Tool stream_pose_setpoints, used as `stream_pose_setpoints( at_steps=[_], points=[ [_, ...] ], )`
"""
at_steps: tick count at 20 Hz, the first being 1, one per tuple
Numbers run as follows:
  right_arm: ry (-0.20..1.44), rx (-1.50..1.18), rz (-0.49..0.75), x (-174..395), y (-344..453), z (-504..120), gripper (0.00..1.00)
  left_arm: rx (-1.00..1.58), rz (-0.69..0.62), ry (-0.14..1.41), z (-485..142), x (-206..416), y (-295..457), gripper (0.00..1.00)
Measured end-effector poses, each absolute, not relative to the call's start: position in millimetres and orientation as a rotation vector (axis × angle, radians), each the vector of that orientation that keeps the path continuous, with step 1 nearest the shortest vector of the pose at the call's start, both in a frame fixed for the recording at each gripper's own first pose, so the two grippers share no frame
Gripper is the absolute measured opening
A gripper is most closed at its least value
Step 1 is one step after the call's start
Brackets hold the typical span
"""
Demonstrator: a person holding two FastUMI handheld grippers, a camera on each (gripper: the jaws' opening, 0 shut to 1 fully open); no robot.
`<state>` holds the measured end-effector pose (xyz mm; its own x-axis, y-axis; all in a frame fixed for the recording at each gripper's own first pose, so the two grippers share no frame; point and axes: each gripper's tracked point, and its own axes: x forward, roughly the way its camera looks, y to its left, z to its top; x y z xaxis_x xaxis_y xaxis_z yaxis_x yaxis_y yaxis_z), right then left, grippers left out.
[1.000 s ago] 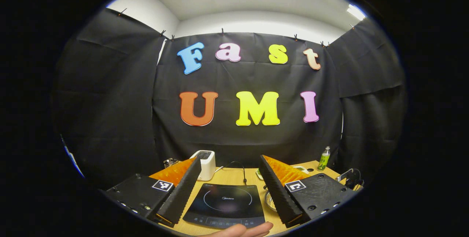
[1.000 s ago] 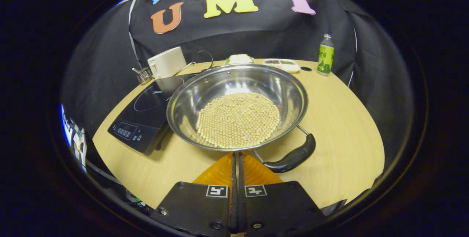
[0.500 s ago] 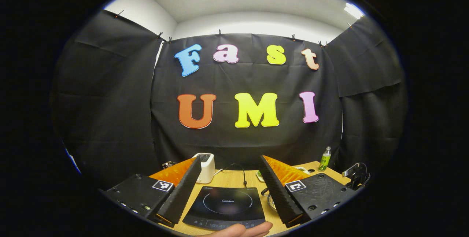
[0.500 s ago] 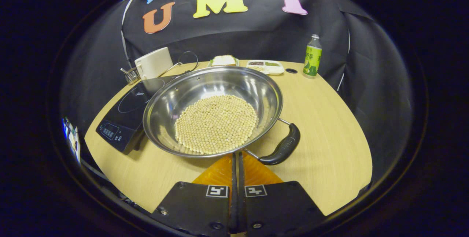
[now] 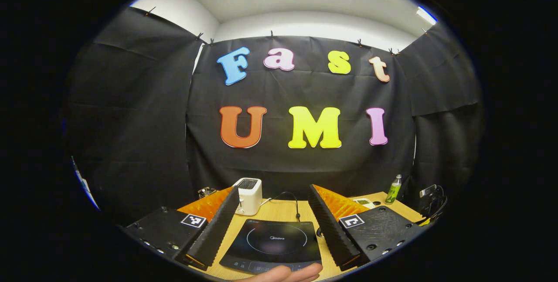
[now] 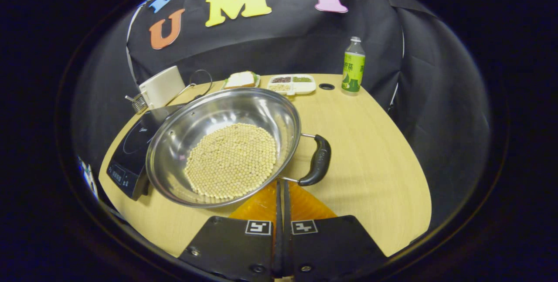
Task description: First push the handle of the pot to place it horizontally, then grasp the pot with both hands and set it on the induction cooktop.
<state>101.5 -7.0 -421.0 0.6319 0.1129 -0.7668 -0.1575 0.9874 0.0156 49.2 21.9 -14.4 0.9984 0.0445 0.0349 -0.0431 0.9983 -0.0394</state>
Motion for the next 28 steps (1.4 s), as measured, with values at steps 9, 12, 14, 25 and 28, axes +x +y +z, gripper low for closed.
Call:
stream_pose_setpoints(
  at_steps=[9, 12, 14, 25, 28],
  points=[
    [0.853, 0.0, 0.113, 141.1, -22.0, -425.2, 0.04, -0.039, 0.086, -0.033, -22.6, 58.2, 28.7, 0.95],
    [0.85, 0.009, 0.12, 140.6, -22.1, -423.9, 0.04, -0.007, 0.097, 0.002, -32.4, 65.1, 21.0, 0.95],
    [0.846, 0.015, 0.13, 135.9, -20.9, -419.1, 0.04, 0.0, 0.069, 0.021, -39.7, 72.1, 5.5, 0.95],
    [0.654, 0.024, 0.104, 125.3, -35.2, -333.4, 0.21, -0.044, -0.137, 0.26, -139.9, 115.6, -96.5, 0.95],
    [0.621, 0.038, 0.089, 129.1, -37.7, -320.0, 0.69, -0.033, -0.182, 0.314, -162.6, 126.7, -118.8, 0.95]
  ],
)
